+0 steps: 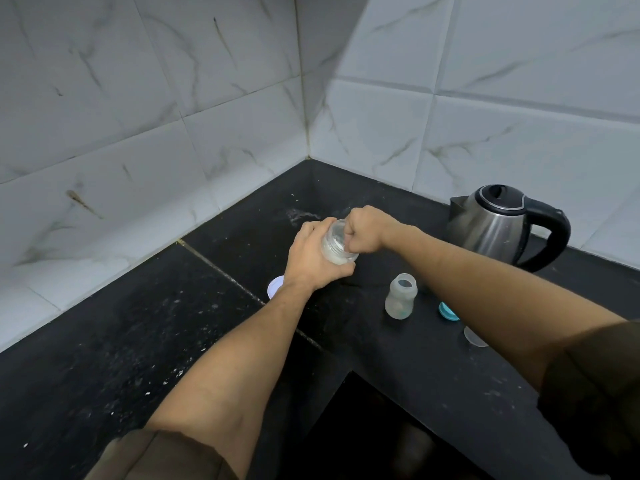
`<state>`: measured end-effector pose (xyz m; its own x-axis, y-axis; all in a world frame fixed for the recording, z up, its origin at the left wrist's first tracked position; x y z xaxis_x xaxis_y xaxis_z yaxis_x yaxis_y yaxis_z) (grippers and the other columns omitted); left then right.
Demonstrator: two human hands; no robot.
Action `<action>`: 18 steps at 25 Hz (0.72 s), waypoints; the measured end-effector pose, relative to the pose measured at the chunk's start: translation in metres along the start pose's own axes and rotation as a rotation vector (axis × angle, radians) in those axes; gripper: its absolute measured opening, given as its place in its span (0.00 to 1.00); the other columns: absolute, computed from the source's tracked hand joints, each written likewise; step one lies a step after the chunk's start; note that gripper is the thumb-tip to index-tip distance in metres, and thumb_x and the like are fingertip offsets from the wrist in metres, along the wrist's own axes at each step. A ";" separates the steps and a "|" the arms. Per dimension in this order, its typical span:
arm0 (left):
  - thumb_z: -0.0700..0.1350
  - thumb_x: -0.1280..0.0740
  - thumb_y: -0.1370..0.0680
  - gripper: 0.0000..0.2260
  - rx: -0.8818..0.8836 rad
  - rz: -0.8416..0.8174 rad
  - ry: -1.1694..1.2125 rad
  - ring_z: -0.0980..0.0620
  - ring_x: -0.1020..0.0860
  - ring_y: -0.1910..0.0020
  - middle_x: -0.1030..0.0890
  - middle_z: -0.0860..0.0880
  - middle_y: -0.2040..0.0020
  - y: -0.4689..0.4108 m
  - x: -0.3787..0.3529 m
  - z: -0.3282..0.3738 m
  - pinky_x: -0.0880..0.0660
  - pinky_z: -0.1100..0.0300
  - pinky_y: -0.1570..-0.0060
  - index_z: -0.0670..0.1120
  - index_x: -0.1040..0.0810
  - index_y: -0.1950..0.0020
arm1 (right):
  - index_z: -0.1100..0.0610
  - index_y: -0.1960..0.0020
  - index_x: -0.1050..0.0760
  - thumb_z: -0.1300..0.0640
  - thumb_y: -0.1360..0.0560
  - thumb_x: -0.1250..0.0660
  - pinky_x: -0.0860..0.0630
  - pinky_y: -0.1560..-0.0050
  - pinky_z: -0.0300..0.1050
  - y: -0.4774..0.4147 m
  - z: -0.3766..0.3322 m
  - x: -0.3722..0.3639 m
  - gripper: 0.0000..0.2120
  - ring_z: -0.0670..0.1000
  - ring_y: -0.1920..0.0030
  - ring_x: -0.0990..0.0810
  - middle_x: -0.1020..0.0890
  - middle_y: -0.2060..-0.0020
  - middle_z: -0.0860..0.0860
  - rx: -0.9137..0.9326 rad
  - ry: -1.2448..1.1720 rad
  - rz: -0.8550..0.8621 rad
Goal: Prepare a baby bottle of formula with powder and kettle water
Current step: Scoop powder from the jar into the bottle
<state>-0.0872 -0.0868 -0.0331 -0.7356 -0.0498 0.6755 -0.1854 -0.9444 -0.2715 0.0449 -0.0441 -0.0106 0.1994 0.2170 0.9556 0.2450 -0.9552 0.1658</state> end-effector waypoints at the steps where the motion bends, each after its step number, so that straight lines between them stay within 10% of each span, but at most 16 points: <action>1: 0.50 0.18 0.35 0.33 -0.002 0.009 0.010 0.56 0.27 0.38 0.31 0.64 0.47 -0.001 0.001 0.002 0.30 0.61 0.39 0.55 0.24 0.32 | 0.61 0.68 0.24 0.61 0.30 0.32 0.21 0.62 0.50 0.002 0.002 0.003 0.09 0.59 0.64 0.21 0.21 0.70 0.56 -0.027 -0.058 0.002; 10: 0.54 0.22 0.38 0.27 0.069 0.046 0.012 0.60 0.27 0.41 0.21 0.63 0.45 -0.007 -0.003 -0.003 0.26 0.57 0.47 0.61 0.22 0.40 | 0.57 0.67 0.25 0.62 0.30 0.23 0.12 0.55 0.51 0.018 0.040 0.012 0.13 0.52 0.55 0.20 0.23 0.61 0.54 -0.315 -0.802 0.091; 18: 0.53 0.20 0.38 0.29 0.140 0.085 0.083 0.57 0.27 0.37 0.20 0.61 0.43 -0.010 -0.005 -0.004 0.30 0.59 0.46 0.60 0.22 0.38 | 0.60 0.59 0.16 0.60 0.27 0.21 0.14 0.58 0.46 0.025 0.051 0.009 0.05 0.50 0.48 0.16 0.14 0.52 0.52 -0.210 -0.828 0.143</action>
<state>-0.0849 -0.0760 -0.0367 -0.7971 -0.1095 0.5939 -0.0322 -0.9743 -0.2228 0.1013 -0.0556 -0.0100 0.8616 0.0905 0.4995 0.0007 -0.9842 0.1772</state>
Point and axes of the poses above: each hand's wrist, its own y-axis away from the middle knuckle, its own x-axis out of the back of the hand, z = x × y, the point moved 6 cm from there along -y, towards the middle knuckle
